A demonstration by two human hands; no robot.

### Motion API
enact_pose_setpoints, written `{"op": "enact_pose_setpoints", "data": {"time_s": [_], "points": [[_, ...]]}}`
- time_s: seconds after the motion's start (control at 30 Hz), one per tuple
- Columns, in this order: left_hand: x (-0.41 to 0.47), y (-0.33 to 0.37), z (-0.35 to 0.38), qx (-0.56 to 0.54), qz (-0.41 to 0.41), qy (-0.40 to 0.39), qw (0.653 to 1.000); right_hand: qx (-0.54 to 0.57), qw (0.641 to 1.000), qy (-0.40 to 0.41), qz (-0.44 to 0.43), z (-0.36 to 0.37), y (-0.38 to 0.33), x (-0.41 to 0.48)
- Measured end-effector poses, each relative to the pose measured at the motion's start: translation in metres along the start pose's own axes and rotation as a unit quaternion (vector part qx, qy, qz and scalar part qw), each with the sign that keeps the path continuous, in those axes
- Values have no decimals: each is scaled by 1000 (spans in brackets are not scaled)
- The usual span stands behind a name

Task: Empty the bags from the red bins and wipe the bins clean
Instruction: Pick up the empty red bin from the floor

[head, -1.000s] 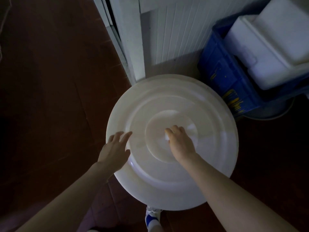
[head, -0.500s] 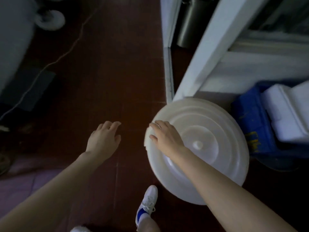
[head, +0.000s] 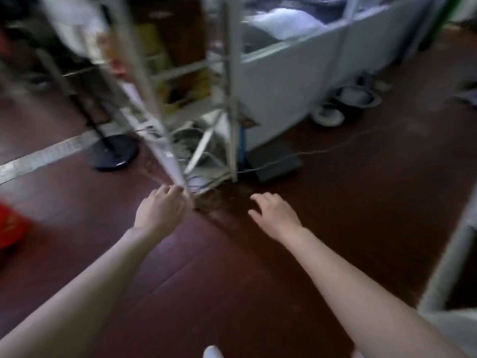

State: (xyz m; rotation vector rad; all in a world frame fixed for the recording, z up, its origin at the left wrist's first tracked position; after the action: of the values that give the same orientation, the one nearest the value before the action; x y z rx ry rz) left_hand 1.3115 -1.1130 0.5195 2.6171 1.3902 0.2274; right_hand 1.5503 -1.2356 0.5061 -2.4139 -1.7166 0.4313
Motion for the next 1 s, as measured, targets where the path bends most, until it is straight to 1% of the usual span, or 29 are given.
{"op": "enact_pose_setpoints", "data": {"time_s": [0.1, 0.2, 0.3, 0.47, 0.57, 0.7, 0.87, 1.0], "points": [[-31, -108, -61, 31, -112, 34, 993, -19, 995, -20, -99, 1, -126, 51], [-69, -198, -99, 72, -188, 60, 978, -35, 978, -35, -204, 10, -241, 88], [-110, -269, -123, 109, -258, 50, 959, -79, 948, -55, -302, 22, -344, 111], [-156, -367, -144, 112, -374, 42, 920, -131, 899, -84, -409, 47, -483, 146], [-162, -421, -152, 120, -421, 44, 898, -155, 872, -79, -457, 59, -554, 177], [-146, -491, -168, 93, -471, 61, 875, -168, 848, -74, -498, 71, -638, 233], [-120, -576, -190, 80, -519, 70, 848, -177, 827, -73, -529, 90, -734, 311], [-105, -643, -196, 68, -535, 64, 840, -180, 819, -99, -535, 116, -805, 360]]}}
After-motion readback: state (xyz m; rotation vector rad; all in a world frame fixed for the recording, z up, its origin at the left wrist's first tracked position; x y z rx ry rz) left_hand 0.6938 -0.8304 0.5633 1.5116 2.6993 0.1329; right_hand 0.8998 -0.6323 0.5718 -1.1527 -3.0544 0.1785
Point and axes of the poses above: each hand's wrist, its own x-axis towards the middle knuckle, its own z-axis out of the palm, y = z × x, the point moved 1 cm from there along x, towards the middle knuckle, and after that the axes turned 6 degrees about z, right-handed, at the moved point
